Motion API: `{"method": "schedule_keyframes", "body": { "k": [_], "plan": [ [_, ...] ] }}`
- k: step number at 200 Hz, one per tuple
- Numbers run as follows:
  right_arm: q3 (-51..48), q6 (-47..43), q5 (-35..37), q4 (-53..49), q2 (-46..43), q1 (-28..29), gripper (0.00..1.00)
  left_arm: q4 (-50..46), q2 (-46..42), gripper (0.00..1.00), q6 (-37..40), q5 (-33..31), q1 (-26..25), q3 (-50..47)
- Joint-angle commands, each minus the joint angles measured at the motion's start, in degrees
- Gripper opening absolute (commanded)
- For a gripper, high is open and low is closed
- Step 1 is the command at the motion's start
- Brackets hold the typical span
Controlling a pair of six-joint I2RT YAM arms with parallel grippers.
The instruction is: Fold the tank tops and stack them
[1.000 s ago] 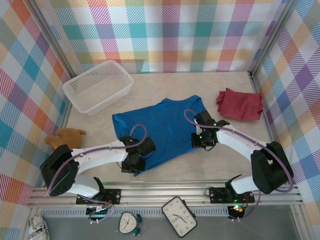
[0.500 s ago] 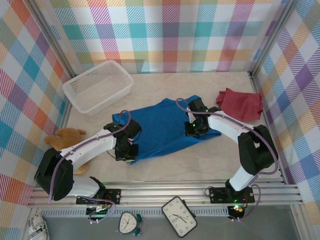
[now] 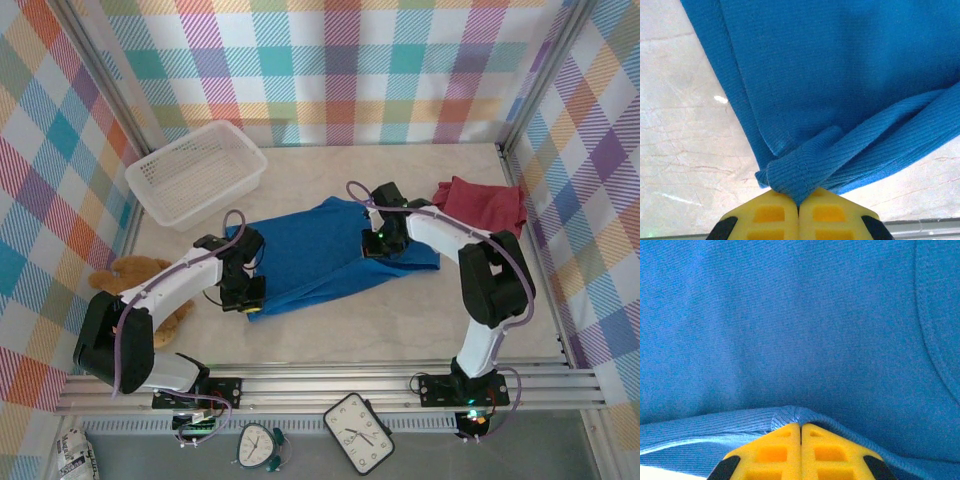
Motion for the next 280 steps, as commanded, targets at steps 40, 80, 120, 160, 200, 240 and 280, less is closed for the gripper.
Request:
{"method": "schedule_keyframes", "body": {
  "k": [40, 80, 120, 160, 200, 240, 280],
  "plan": [
    [6.42, -2.21, -2.79, -0.71, 6.06, -0.21, 0.06, 3.1, 2.75, 0.02, 1.59, 0.14, 4.31, -1.63],
    [8.03, -1.68, -3.53, 0.52, 8.16, -0.21, 0.06, 4.82, 4.18, 0.06, 0.71, -1.81, 4.95, -2.56],
    [10.43, -1.32, -3.64, 0.36, 9.8, -0.21, 0.09, 2.87, 3.37, 0.19, 0.88, -7.36, 5.0, -1.43],
    [12.68, -1.69, -2.3, 0.16, 13.06, -0.57, 0.11, 1.23, 1.54, 0.37, 1.67, -9.69, 4.57, 0.8],
    [13.99, -2.78, -1.42, -1.38, 13.69, -0.51, 0.18, -2.02, -1.42, 0.45, -0.3, -11.27, 0.86, 2.46],
    [12.65, -4.47, -0.7, -2.07, 10.12, -1.5, 0.29, 0.19, -2.27, 0.46, -4.62, -8.33, -5.89, 2.54],
    [9.3, -8.13, 1.01, -4.41, 3.73, -2.72, 0.37, 4.03, 3.08, 0.36, -3.95, -6.3, -8.23, 0.96]
  ]
}}
